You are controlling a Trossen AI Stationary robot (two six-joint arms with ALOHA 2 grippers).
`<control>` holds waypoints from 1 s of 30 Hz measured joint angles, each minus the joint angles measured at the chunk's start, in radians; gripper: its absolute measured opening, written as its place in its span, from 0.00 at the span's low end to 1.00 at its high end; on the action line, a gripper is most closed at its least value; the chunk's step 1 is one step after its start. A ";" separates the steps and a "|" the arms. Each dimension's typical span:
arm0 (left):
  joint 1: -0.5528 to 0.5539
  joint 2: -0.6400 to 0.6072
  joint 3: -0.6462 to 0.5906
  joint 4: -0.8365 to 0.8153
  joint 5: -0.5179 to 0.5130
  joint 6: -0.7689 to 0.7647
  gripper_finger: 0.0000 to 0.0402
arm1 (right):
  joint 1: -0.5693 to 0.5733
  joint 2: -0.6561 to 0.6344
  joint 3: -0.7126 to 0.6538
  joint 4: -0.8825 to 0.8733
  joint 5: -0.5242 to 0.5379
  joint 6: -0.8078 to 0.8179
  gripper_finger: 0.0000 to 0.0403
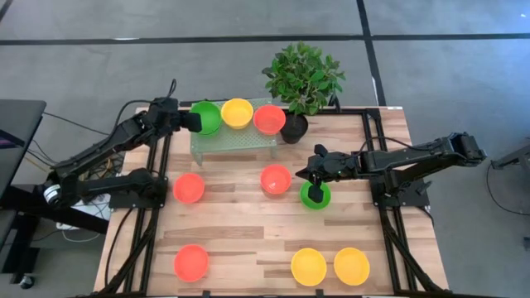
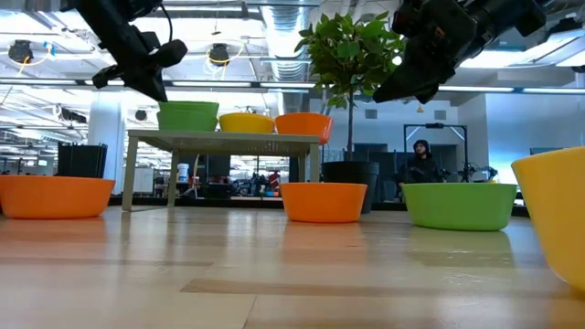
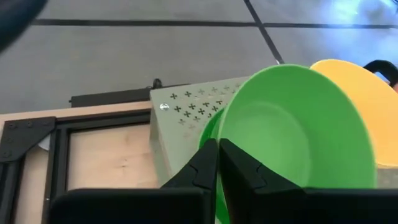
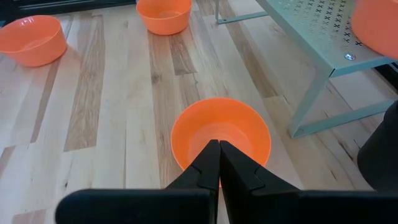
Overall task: Pick & Place Mini bowls
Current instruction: Stack the green bowl on top of the green bowl on the shelf, then stack the orange bowl on top of the orange bowl on the shelf
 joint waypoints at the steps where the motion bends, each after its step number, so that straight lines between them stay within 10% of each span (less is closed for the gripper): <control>1: 0.000 0.000 0.000 0.000 0.014 0.000 0.03 | 0.000 0.000 0.000 0.000 0.000 0.000 0.01; 20: -0.001 -0.014 0.000 0.017 0.096 0.055 0.18 | 0.000 0.000 0.000 0.000 0.000 0.000 0.01; 30: -0.104 -0.196 0.001 0.304 0.253 0.225 0.15 | 0.000 0.000 0.000 0.000 0.000 0.000 0.01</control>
